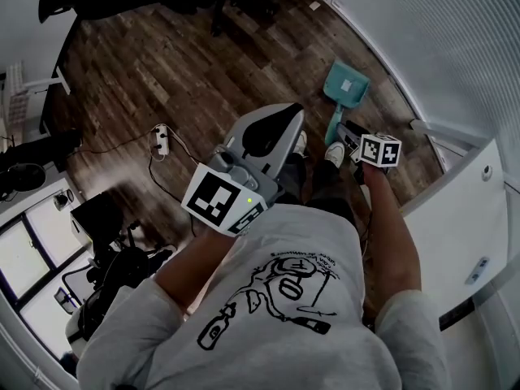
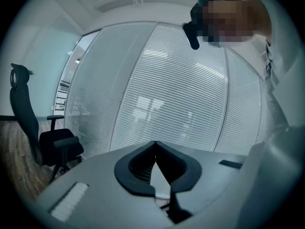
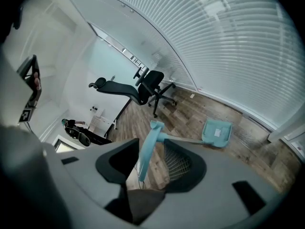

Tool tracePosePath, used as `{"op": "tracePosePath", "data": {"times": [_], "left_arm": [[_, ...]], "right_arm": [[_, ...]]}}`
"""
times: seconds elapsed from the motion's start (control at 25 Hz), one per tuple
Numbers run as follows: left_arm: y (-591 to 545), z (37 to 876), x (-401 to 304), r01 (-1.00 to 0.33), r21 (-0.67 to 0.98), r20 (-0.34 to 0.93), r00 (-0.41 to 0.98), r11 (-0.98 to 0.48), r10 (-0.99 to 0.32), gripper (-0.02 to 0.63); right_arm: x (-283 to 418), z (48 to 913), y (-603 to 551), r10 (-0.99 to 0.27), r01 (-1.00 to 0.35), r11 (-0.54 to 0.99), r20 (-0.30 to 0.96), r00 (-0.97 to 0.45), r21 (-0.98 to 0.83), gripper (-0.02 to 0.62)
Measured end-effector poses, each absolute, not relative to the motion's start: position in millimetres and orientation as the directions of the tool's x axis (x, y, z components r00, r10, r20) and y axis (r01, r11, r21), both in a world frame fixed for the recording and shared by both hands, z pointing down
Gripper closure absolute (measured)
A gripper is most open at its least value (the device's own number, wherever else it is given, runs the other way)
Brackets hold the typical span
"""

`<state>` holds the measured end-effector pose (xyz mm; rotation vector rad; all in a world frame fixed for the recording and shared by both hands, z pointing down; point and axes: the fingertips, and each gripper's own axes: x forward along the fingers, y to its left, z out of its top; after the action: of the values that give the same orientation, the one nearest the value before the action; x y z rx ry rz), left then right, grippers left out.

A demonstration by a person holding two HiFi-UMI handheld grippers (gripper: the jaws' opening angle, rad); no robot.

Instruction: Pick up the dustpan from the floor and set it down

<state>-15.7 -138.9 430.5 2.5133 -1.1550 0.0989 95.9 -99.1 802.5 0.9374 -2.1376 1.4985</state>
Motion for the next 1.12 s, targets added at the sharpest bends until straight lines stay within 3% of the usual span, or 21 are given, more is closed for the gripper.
{"op": "tracePosePath", "data": {"times": [0.56,1.12], "left_arm": [[-145.1,399.5,-10.0,-0.742,0.276,0.166,0.663,-0.611,-0.730,0.604],[-140.7,371.0,-6.8,-0.743,0.248,0.130,0.662,-0.622,-0.738,0.604]], "right_arm": [[124.4,692.5,-133.0,-0.468,-0.766,0.375,0.606,-0.643,-0.522,0.454],[116.4,523.1,-154.7,-0.649,-0.794,0.567,0.474,-0.595,-0.221,0.489]]}}
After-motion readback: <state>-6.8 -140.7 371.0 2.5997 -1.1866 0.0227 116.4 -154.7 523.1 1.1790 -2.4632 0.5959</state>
